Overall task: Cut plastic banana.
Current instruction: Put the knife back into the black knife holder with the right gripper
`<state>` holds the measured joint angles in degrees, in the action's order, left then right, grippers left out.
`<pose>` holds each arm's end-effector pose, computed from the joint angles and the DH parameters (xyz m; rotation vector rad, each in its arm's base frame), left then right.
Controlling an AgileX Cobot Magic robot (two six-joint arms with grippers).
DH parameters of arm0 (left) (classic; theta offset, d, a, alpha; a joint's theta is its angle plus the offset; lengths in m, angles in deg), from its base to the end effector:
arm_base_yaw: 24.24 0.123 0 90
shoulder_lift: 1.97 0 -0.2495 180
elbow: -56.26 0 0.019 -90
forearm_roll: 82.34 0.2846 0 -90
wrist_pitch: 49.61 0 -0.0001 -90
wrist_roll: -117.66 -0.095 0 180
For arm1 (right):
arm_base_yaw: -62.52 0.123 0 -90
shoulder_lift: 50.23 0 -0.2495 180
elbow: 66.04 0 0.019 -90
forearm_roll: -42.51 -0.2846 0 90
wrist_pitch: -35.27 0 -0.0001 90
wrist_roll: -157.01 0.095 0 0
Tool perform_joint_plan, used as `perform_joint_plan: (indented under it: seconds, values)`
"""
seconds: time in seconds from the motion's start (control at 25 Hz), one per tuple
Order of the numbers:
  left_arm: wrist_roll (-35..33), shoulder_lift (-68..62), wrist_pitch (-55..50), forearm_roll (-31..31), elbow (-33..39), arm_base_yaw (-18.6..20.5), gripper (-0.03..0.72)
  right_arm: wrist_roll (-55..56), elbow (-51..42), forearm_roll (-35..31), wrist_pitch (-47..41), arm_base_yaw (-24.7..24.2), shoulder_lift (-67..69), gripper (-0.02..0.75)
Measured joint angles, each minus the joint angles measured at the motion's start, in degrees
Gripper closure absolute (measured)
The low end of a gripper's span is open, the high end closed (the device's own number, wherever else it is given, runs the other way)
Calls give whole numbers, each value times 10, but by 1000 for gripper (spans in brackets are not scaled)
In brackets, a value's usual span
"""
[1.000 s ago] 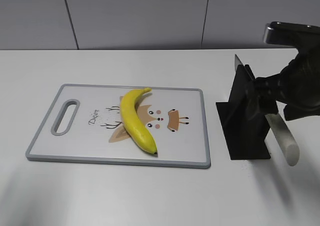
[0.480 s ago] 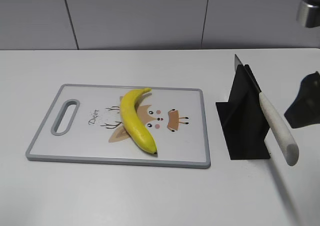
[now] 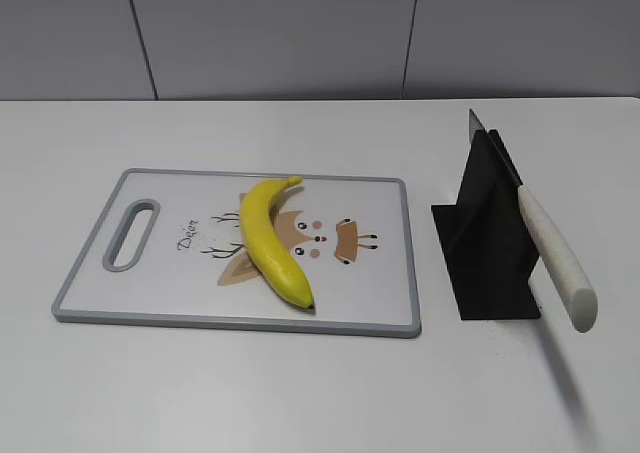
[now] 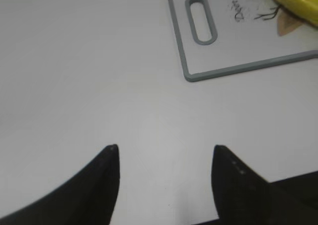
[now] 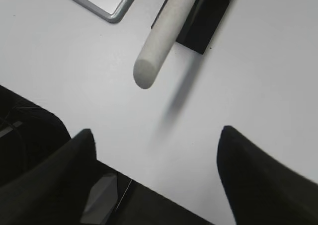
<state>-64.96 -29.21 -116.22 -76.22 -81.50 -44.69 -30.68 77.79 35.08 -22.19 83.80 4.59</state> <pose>0.1004 -0.0275 0.2867 0.4769 2.3197 -0.0131 0.1740 0.0789 0.2607 -0.6010 2.5285 0.2535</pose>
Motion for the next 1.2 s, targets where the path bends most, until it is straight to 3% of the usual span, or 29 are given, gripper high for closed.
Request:
perform_joint_plan:
  seconds: [0.44, 1.2]
  values:
    - [-50, 109, 47, -31, 35, 0, 115, -16, -88, 0, 6, 0, -155, 150]
    - [-61, 186, 42, -43, 56, 0, 91, -37, -107, -1, -22, 0, -379, 150]
